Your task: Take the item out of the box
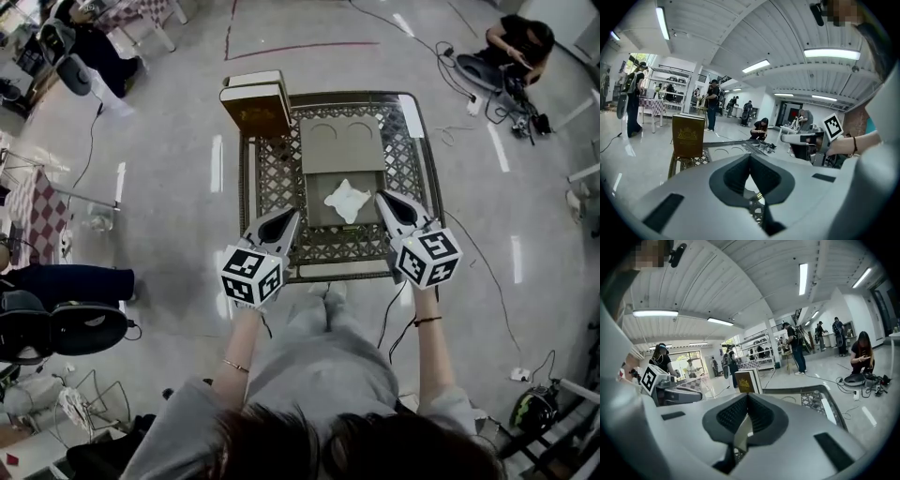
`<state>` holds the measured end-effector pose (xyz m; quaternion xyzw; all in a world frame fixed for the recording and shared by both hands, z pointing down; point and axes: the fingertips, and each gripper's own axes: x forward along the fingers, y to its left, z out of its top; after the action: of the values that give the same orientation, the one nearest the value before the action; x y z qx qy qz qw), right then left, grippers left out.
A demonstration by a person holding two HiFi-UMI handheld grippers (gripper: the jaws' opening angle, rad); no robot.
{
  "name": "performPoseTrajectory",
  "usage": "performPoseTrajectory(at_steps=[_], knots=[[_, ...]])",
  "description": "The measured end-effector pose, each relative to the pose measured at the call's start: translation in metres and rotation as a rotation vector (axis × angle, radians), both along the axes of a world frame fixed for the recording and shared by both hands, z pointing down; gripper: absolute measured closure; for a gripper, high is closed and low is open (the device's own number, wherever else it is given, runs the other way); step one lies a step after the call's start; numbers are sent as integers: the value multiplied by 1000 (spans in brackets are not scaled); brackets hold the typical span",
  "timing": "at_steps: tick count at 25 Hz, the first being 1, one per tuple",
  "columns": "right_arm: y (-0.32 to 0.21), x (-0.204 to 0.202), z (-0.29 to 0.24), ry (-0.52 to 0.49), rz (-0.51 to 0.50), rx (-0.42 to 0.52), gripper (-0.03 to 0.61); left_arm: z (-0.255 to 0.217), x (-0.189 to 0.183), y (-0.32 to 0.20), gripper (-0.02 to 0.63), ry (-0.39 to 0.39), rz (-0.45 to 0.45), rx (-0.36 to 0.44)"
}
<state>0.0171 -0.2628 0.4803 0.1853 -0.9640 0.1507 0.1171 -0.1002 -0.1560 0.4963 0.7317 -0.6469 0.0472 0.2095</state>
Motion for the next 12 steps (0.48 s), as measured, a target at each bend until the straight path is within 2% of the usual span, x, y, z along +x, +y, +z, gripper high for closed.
performPoseTrajectory(at_steps=[5, 12], knots=[[-11, -15, 36, 51, -34, -62, 558, 30, -6, -10, 596, 26, 0, -54], [-32, -34, 87, 156, -78, -96, 557, 73, -7, -27, 597, 63, 42, -126]])
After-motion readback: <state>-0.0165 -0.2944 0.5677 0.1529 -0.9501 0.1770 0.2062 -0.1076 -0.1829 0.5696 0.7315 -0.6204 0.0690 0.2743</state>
